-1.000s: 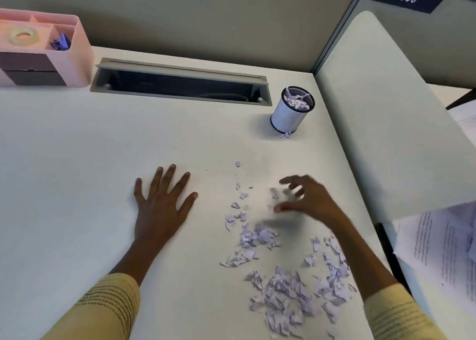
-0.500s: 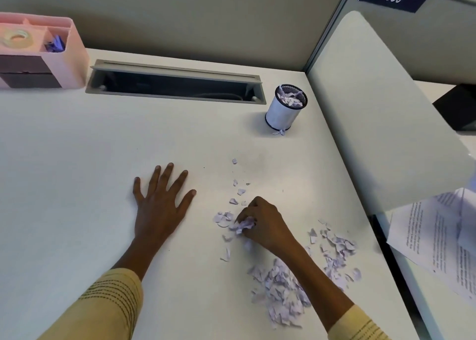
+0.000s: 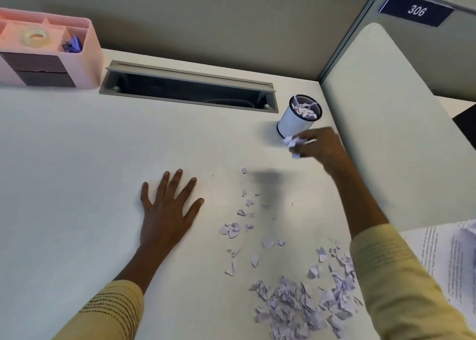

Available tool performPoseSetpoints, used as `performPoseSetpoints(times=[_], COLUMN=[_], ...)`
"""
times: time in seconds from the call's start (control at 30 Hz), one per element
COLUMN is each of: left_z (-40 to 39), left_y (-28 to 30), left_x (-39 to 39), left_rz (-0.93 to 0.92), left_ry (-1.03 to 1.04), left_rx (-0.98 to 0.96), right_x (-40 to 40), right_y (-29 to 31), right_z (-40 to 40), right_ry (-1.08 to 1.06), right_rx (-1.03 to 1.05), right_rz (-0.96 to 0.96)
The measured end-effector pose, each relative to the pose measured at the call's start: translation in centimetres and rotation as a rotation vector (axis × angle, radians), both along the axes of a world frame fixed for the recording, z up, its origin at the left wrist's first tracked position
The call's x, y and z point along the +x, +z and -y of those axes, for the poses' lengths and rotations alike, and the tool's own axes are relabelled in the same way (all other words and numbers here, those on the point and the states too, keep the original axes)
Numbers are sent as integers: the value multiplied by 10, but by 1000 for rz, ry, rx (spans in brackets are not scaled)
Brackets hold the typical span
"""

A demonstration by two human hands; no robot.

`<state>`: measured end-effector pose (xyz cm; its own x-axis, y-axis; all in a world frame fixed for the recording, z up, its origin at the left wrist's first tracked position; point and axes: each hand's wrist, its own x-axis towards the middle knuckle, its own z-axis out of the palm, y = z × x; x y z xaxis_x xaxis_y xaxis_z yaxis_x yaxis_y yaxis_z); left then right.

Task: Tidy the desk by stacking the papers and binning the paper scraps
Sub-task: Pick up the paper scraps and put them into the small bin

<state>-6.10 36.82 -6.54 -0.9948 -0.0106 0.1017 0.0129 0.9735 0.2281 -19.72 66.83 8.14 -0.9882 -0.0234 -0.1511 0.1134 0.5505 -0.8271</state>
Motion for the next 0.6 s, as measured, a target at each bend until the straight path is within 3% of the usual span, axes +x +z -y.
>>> performPoseSetpoints(times=[0.13, 0.33, 0.47, 0.6], left_z=[0, 0, 0, 1], left_y=[0, 1, 0, -1], left_x=[0, 0, 0, -1], left_rz=[3, -11, -15, -4], left_ry=[-3, -6, -5, -2], left_rx=[-11, -5, 0, -15], right_x=[-66, -136, -127, -80], right_y=[16, 8, 23, 41], right_z=[-17, -28, -19, -16], right_ry=[-180, -273, -226, -261], right_rx=[64, 210, 144, 5], right_rz=[-66, 179, 197, 40])
